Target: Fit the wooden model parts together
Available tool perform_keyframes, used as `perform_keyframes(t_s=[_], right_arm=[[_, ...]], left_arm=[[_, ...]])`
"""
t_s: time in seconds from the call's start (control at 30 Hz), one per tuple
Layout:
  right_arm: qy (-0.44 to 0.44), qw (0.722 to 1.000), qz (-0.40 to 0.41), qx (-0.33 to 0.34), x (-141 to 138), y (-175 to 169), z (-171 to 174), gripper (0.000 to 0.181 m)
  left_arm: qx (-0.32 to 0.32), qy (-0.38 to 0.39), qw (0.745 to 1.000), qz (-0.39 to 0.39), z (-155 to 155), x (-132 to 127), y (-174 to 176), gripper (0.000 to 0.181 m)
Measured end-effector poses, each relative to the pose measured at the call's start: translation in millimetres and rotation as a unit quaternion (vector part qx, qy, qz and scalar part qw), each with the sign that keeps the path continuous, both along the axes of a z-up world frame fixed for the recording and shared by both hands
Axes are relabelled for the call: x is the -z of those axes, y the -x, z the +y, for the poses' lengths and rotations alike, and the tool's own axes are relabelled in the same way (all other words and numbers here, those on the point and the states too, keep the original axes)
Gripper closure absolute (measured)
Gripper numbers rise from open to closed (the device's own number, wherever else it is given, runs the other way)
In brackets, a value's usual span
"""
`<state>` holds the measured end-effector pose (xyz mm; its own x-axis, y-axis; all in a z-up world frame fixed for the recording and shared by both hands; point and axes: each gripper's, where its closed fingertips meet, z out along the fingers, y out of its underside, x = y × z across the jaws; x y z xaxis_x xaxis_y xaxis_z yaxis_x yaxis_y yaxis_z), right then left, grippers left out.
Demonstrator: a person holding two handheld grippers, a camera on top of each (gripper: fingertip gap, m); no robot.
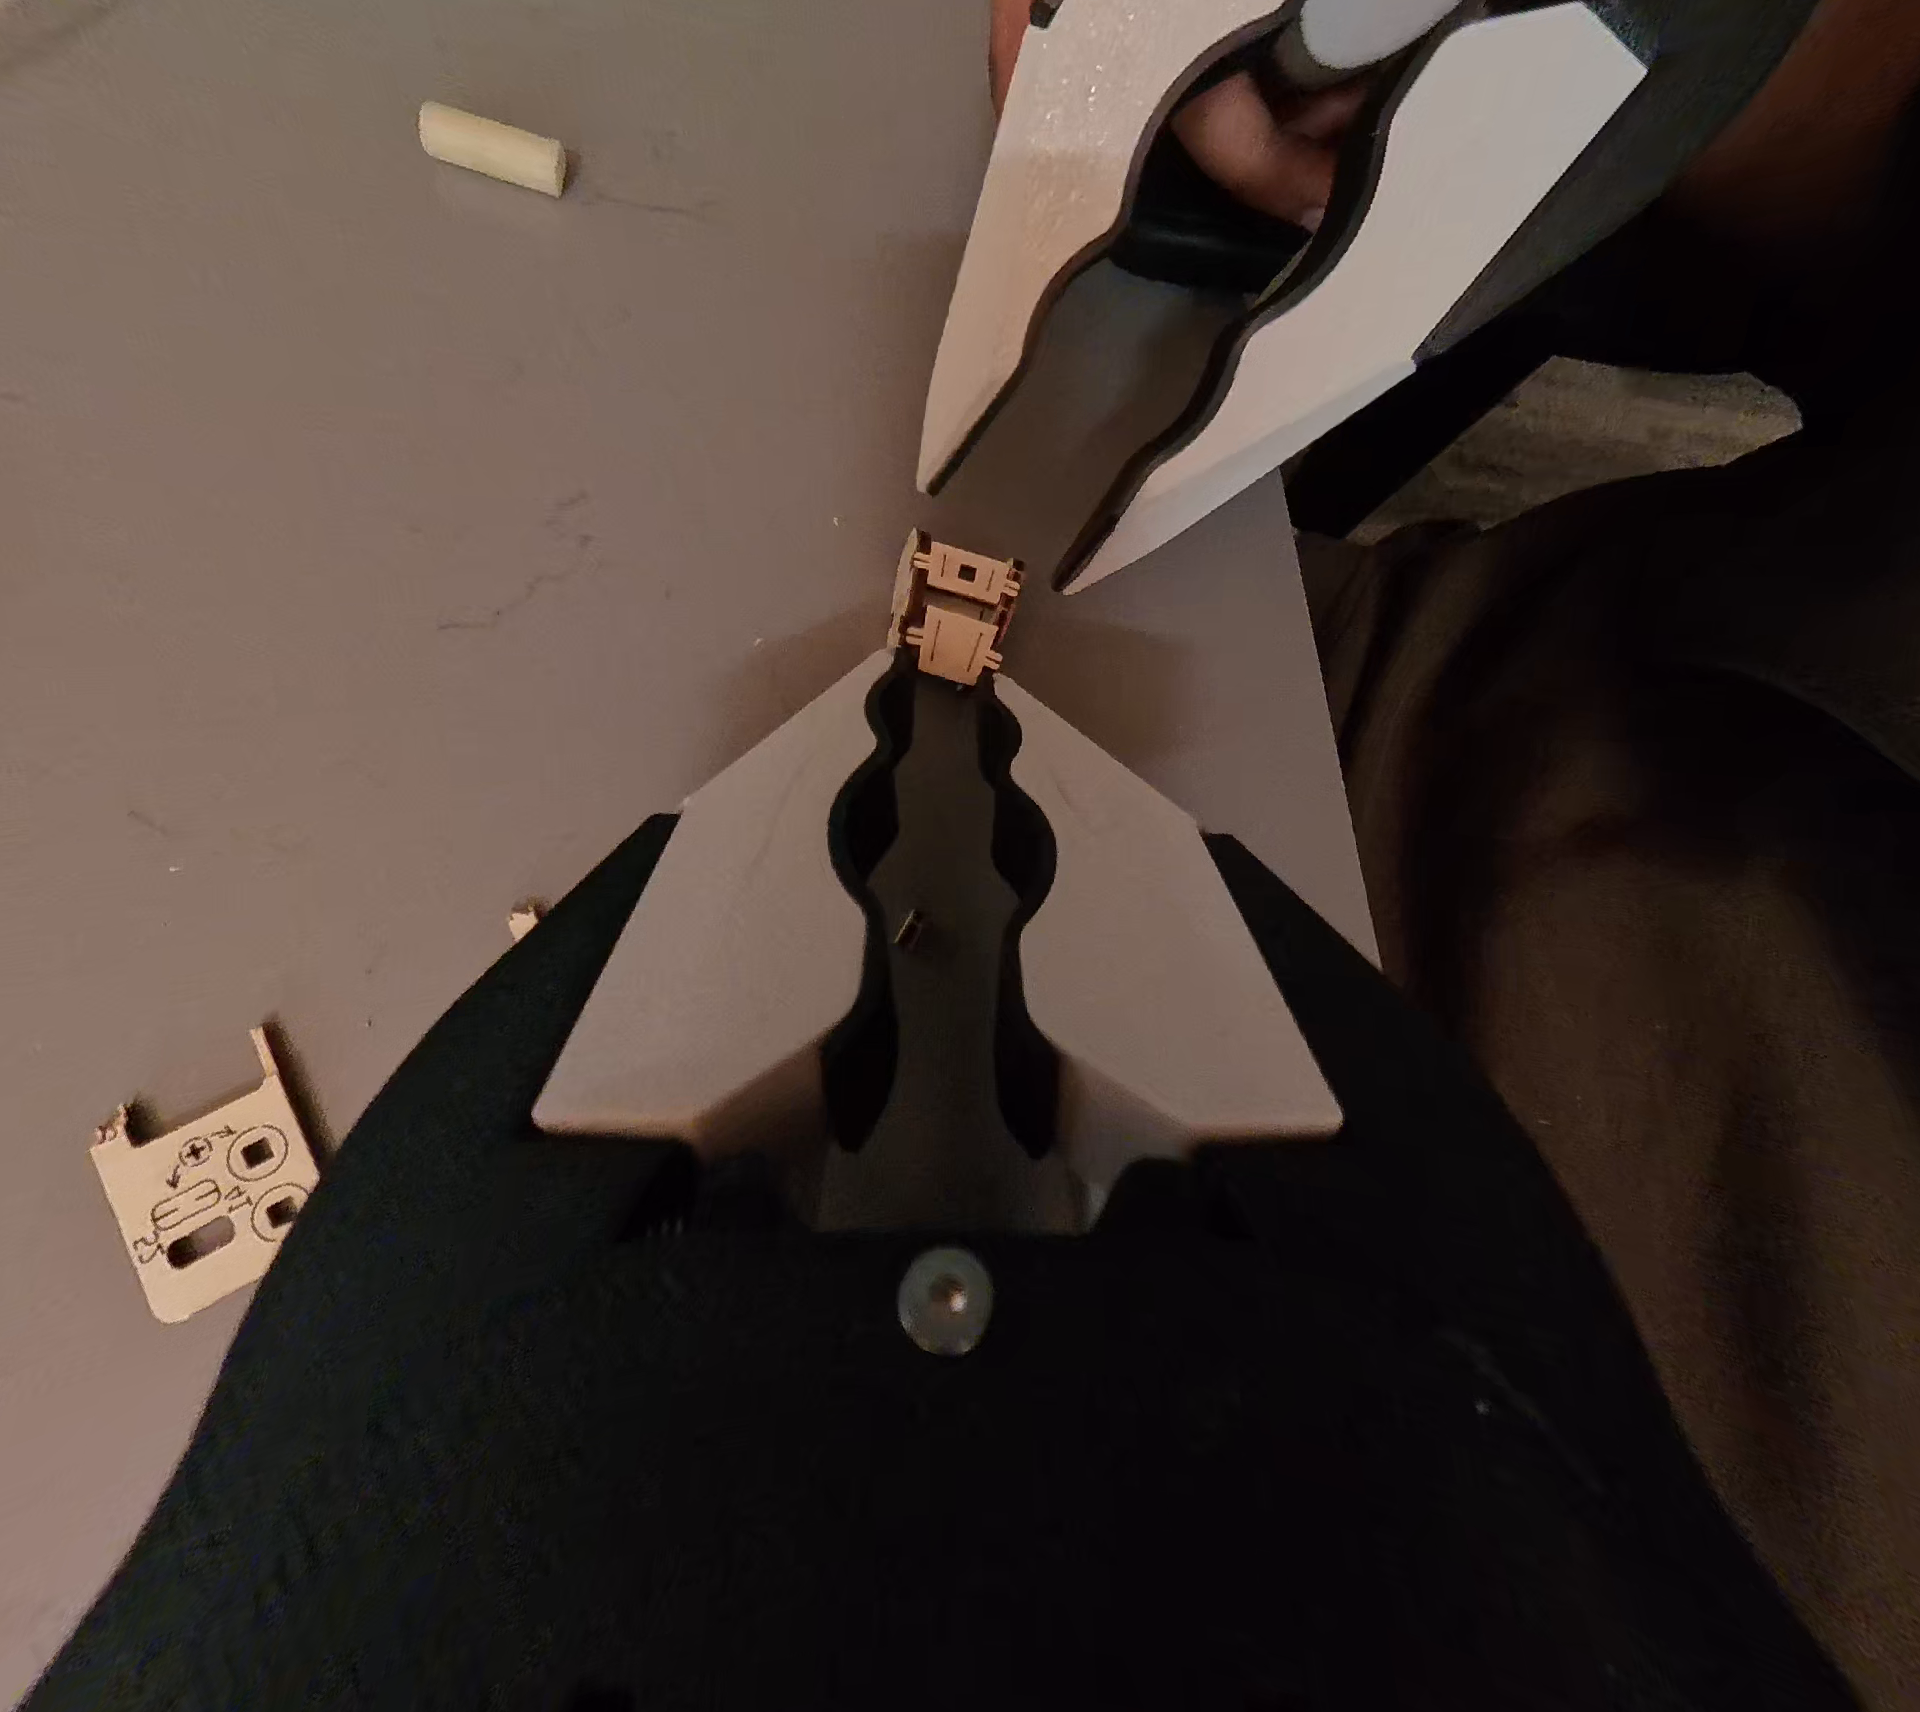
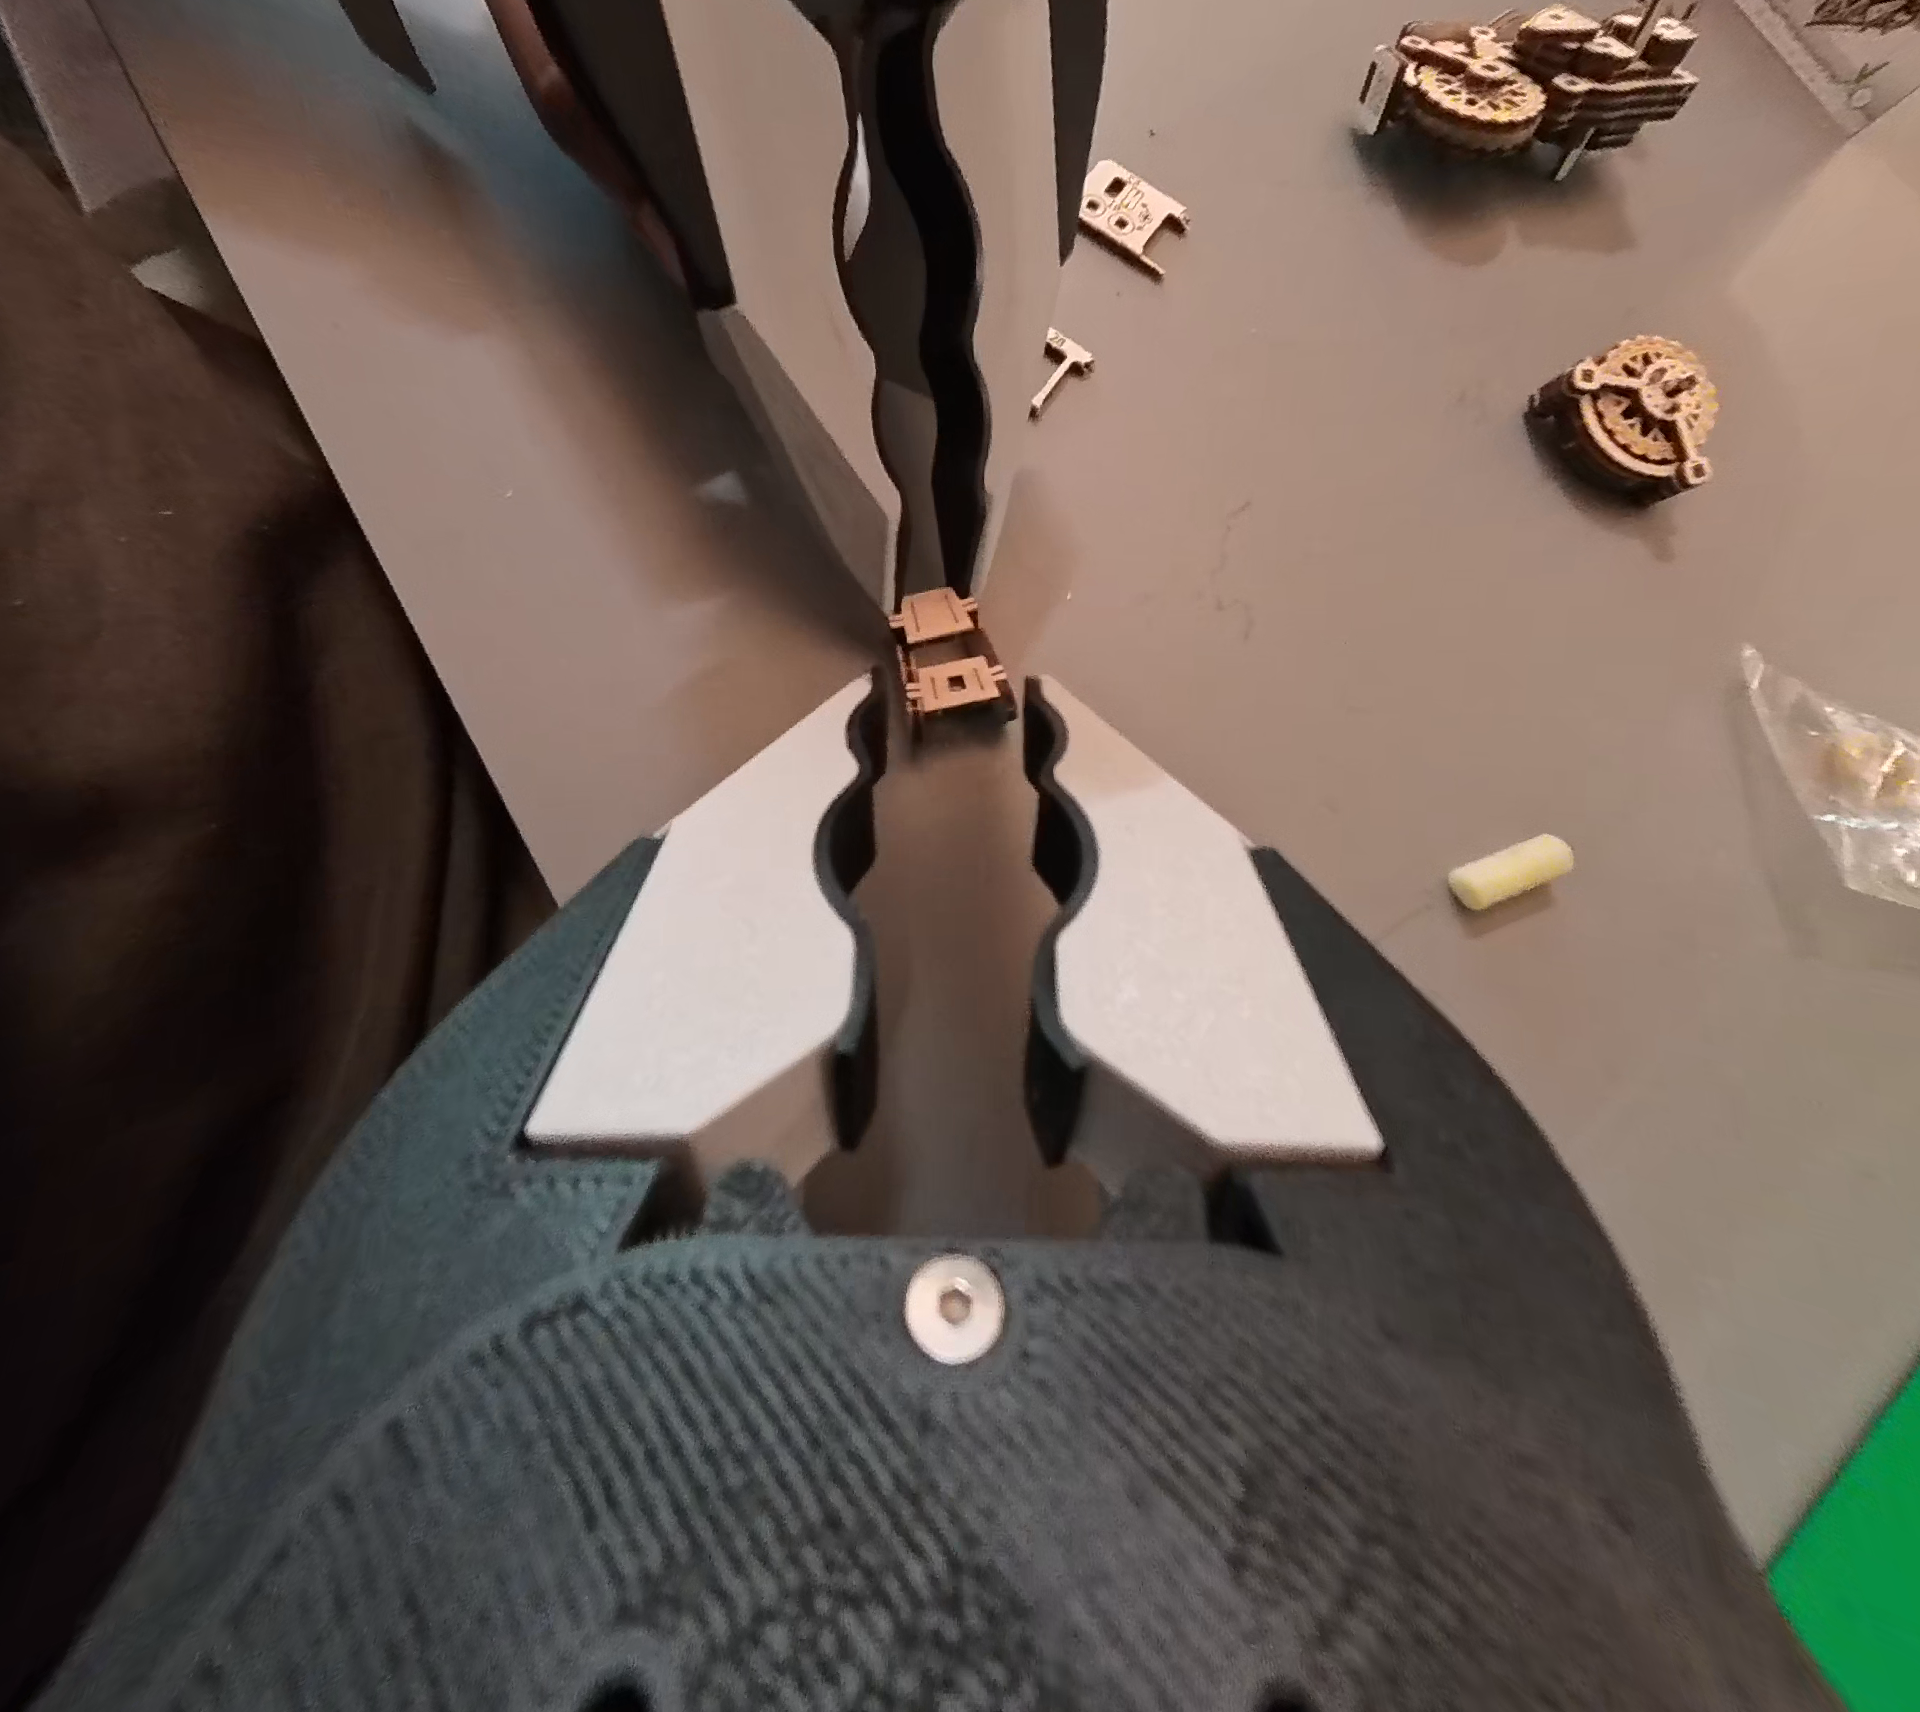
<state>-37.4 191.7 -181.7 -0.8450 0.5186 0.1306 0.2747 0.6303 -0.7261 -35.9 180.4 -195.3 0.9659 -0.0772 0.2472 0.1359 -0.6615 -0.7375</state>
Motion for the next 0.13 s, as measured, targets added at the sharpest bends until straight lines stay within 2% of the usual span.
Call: perform_keyframes(t_s=[0.13], right_arm=[[-0.005,1.0,-0.007,0.001,2.5,-0.4,0.6,0.154]], left_arm=[[0.0,0.001,1.0,0.01,0.9,0.5,-0.3,0.17]])
